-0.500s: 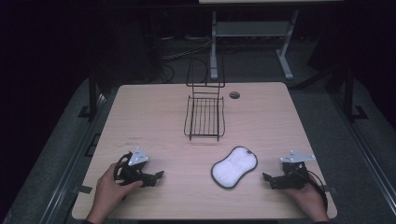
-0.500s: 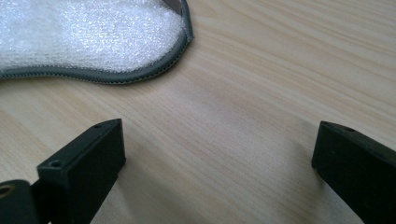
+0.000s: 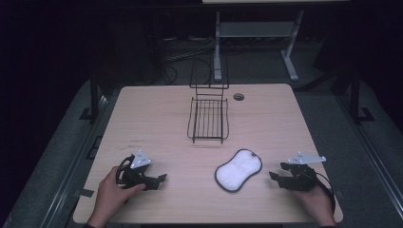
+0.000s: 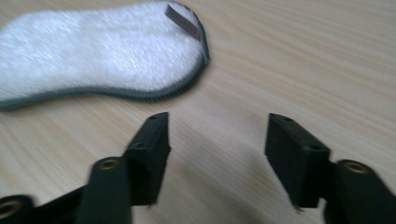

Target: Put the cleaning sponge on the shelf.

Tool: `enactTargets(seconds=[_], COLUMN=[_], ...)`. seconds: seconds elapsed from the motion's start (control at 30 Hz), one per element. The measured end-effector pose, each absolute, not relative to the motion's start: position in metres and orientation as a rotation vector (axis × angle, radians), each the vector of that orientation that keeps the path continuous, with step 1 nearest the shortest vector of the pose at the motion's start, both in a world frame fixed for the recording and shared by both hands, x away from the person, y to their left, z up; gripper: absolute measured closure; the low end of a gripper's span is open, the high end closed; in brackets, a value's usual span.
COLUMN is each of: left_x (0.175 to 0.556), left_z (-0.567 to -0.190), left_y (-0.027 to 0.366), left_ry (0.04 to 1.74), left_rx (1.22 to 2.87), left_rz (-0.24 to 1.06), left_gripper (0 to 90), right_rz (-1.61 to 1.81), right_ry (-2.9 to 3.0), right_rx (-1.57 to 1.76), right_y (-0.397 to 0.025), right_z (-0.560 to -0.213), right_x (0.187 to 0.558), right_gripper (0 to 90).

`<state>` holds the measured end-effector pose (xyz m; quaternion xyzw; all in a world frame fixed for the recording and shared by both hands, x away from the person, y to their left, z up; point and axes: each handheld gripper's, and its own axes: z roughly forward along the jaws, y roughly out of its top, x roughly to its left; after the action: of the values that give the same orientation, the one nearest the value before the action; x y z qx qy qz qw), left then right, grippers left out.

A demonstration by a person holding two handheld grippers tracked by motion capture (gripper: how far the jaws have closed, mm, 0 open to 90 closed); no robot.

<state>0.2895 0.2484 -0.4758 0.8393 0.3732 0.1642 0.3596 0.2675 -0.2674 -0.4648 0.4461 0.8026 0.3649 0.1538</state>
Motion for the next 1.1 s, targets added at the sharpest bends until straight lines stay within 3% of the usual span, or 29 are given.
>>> enactTargets(seconds=[0.23,0.27,0.33,1.1], left_x=[0.289,0.289,0.289,0.290], left_z=[-0.476,-0.476,-0.476,-0.476], left_y=[0.248,0.248,0.248,0.248], left_ry=[0.962,0.962,0.962,0.967], left_rx=[2.163,2.163,2.164,2.163], left_rz=[0.424,0.424,0.423,0.422], left_gripper=[12.6,12.6,12.6,12.6], right_rz=[1.102,1.130,1.129,1.106], right_ry=[2.328,2.343,2.349,2.445], right_rx=[1.232,1.210,1.206,1.152], right_y=[-0.262,-0.260,-0.258,-0.223], right_z=[-0.453,-0.450,-0.449,-0.454], right_x=[0.272,0.274,0.276,0.319], right_gripper=[78.2,86.5,89.3,89.5])
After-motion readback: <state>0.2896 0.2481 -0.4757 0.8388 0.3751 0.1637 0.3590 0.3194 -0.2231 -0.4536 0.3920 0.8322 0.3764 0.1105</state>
